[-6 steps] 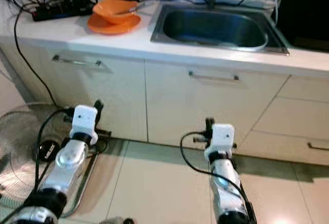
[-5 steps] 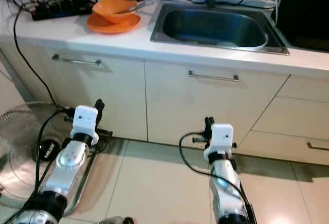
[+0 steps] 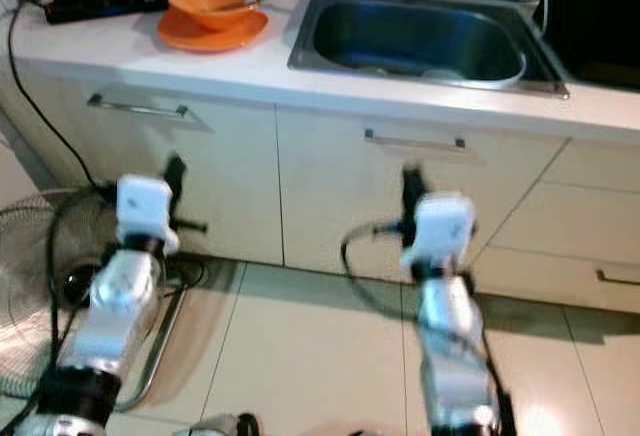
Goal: Kitchen organization
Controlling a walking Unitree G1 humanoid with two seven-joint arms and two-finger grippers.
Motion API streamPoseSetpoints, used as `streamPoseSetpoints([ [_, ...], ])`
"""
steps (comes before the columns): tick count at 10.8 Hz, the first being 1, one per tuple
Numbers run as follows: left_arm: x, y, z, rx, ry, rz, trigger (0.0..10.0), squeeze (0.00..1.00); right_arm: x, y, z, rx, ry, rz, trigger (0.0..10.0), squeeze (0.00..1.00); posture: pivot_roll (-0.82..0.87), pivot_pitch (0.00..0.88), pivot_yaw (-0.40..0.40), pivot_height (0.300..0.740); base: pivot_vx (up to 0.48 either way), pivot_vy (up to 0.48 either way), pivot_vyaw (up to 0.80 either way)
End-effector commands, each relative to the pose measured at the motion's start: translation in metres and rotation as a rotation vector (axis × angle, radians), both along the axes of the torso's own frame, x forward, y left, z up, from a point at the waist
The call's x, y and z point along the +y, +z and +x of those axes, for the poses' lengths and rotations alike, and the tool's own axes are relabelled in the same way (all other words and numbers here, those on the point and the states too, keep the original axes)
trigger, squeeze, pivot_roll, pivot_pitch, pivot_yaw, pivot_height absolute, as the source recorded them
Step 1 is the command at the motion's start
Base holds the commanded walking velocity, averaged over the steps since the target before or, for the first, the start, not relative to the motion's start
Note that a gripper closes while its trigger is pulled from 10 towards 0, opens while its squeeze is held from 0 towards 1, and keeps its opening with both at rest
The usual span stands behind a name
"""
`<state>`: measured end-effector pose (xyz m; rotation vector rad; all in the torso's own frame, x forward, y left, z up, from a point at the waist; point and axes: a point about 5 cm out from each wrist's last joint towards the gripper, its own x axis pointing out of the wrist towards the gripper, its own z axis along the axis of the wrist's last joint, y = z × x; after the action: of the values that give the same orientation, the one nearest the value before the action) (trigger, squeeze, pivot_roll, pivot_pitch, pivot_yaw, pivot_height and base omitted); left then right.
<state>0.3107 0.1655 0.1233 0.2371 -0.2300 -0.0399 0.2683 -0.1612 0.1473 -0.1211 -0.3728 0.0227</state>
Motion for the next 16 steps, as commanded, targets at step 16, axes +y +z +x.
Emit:
streamPoseSetpoints([
  [16, -0.015, 0.097, -0.021, -0.191, 0.002, -0.101, 10.0, 0.00, 0.011, 0.075, 0.009, -0.037, -0.061, 0.142, 10.0, 0.00, 0.06, 0.085, -0.027, 0.740, 0.000, 0.000, 0.00],
])
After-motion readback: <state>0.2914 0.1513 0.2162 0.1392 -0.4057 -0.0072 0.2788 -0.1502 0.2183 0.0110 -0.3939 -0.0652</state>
